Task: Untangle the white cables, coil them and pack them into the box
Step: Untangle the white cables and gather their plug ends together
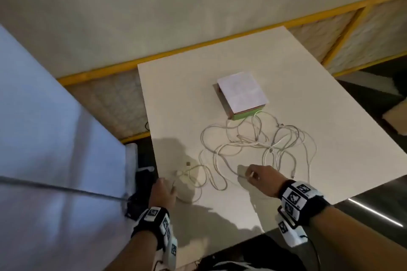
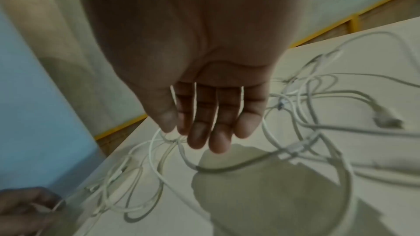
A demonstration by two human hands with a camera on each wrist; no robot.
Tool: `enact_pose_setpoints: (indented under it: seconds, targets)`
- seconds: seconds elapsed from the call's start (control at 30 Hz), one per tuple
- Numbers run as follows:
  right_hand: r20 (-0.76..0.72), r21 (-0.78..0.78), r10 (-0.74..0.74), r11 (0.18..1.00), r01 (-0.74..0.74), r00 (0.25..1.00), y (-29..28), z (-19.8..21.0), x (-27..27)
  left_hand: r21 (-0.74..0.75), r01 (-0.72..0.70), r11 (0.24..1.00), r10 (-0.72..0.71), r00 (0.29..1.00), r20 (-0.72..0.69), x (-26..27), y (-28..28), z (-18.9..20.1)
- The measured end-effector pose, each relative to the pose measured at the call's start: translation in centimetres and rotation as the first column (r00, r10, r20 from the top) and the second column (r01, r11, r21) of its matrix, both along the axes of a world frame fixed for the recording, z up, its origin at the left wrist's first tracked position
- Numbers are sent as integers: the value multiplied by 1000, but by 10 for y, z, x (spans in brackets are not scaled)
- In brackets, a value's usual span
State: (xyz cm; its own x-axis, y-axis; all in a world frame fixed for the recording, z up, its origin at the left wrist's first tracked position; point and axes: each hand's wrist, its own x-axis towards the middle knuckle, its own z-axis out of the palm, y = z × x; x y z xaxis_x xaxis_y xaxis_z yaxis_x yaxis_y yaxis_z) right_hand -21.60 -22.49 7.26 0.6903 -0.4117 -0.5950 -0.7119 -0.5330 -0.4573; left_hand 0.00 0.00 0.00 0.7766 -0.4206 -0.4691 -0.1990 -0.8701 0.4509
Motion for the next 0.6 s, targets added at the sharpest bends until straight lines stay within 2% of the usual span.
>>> enact_pose_setpoints:
  seconds: [0.13, 0.17, 0.23, 0.33, 0.43, 0.53, 0.6]
  targets:
    - [-3, -21, 205, 979, -205, 979, -27, 1, 22, 83, -37, 996, 47, 993, -112, -9, -16, 13]
    - [17, -17, 280, 960, -279, 960, -31, 1, 29, 50, -77, 996, 84, 986, -147, -13, -20, 16]
    - [80, -8, 381, 924, -382, 921, -34, 4, 43, -107, -218, 970, 188, 953, -237, -26, -28, 27]
    - [192, 60, 410, 902, -428, 892, -31, 10, 60, -290, -312, 905, 231, 931, -282, -47, -47, 60]
    - [276, 70, 451, 872, -485, 849, -22, 9, 71, -405, -332, 852, 256, 939, -232, -57, -58, 93]
    - [311, 89, 461, 856, -509, 831, -13, 4, 76, -466, -231, 854, 241, 970, -40, -59, -47, 110]
    - [344, 90, 412, 880, -466, 844, -9, 1, 80, -501, -187, 845, 232, 972, 28, -60, -37, 114]
